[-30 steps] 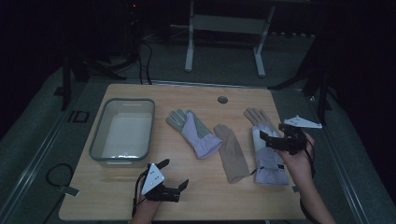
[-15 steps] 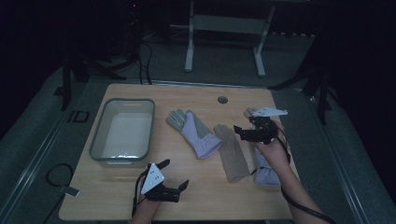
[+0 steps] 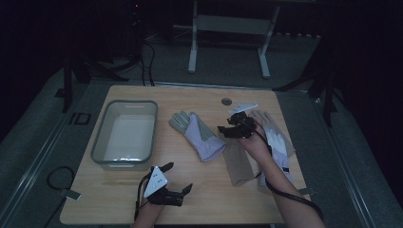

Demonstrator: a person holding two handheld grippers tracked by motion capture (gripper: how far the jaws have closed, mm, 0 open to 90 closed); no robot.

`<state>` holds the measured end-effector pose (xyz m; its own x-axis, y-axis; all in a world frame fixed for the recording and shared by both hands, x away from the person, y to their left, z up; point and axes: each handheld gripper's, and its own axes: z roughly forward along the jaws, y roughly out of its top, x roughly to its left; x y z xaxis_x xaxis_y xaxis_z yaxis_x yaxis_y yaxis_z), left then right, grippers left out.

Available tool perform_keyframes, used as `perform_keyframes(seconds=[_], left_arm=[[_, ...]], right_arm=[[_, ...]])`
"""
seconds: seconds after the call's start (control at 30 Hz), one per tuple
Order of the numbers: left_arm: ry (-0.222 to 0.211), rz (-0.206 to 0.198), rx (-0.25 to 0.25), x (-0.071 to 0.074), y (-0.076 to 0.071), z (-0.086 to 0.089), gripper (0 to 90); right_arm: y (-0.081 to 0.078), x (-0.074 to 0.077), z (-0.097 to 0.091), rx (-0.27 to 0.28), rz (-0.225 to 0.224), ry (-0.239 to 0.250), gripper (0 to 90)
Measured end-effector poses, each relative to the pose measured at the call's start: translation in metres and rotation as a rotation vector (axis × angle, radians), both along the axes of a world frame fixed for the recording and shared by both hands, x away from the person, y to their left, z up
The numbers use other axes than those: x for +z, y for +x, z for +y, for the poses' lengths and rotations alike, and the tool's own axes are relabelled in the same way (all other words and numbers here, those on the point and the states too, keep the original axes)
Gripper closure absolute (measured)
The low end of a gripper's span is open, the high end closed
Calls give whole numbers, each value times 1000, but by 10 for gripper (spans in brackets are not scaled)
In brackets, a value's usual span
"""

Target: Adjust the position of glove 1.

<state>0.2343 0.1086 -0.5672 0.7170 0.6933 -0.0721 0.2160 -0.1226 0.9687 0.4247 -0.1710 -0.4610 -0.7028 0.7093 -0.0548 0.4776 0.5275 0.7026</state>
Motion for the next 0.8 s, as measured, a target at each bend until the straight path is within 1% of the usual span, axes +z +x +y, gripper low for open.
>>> perform_keyframes(seconds=[0.03,0.07,0.13,0.17,0.2,0.23,0.3,0.33,0.4,0.43,0.47,0.5,0.53,0.6,0.67,0.7,0.73,0.77,0.8], left_arm=[[-2,2,-1,0,0,0,0],[-1,1,-1,0,0,0,0],[-2,1,-1,0,0,0,0],[-2,0,0,0,0,0,0],[-2,0,0,0,0,0,0],[-2,0,0,0,0,0,0],[-2,-1,-2,0,0,0,0],[-4,3,1,0,0,1,0],[-5,1,5,0,0,1,0],[-7,0,6,0,0,1,0],[-7,0,6,0,0,1,0],[-7,0,7,0,0,1,0],[-7,-2,5,0,0,1,0],[-5,-3,1,0,0,1,0],[-6,-2,-1,0,0,1,0],[-7,-2,-2,0,0,1,0],[-7,-2,-2,0,0,1,0],[-10,-1,-3,0,0,1,0],[-10,-1,-3,0,0,1,0]], right_arm=[[2,-3,3,8,5,-7,467],[8,-11,11,11,20,-19,488],[10,-14,13,18,26,-22,490],[13,-19,18,22,26,-33,510],[17,-23,23,33,37,-31,517],[17,-23,23,33,37,-31,517],[21,-28,29,42,47,-32,527],[26,-33,37,55,51,-41,530],[27,-34,39,57,52,-45,538],[31,-39,46,79,55,-43,549],[31,-39,46,79,55,-43,549],[34,-44,51,86,65,-62,555],[34,-44,51,86,65,-62,555],[41,-52,57,85,90,-79,555],[43,-55,59,81,96,-78,551],[44,-59,62,87,116,-44,539],[44,-59,62,87,116,-44,539],[45,-64,65,74,116,-74,532],[47,-67,67,73,124,-77,530]])
